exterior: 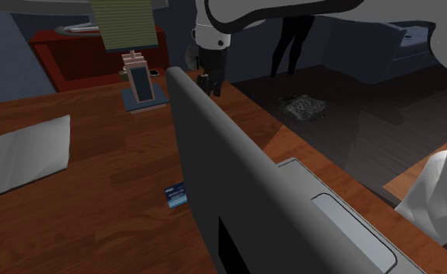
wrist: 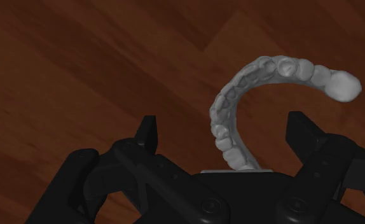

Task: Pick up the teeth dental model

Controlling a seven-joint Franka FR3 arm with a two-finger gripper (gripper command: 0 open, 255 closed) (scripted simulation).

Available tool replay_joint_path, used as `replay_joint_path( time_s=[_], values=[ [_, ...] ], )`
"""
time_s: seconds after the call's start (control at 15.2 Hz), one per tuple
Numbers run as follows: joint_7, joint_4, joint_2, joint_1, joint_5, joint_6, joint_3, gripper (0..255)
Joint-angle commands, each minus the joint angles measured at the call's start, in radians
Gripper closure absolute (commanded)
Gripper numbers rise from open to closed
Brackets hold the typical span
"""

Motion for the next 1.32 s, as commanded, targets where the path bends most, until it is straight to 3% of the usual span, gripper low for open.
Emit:
replay_joint_path(
  time_s=[0.0,0.59,0.66,1.25],
  values=[
    [-0.004,0.081,0.065,0.017,-0.010,-0.022,0.012,0],
    [-0.008,-0.025,0.061,0.015,-0.009,0.081,0.010,0],
    [-0.007,-0.029,0.060,0.016,-0.009,0.083,0.011,255],
    [-0.008,-0.025,0.061,0.015,-0.009,0.081,0.010,255]
  ],
)
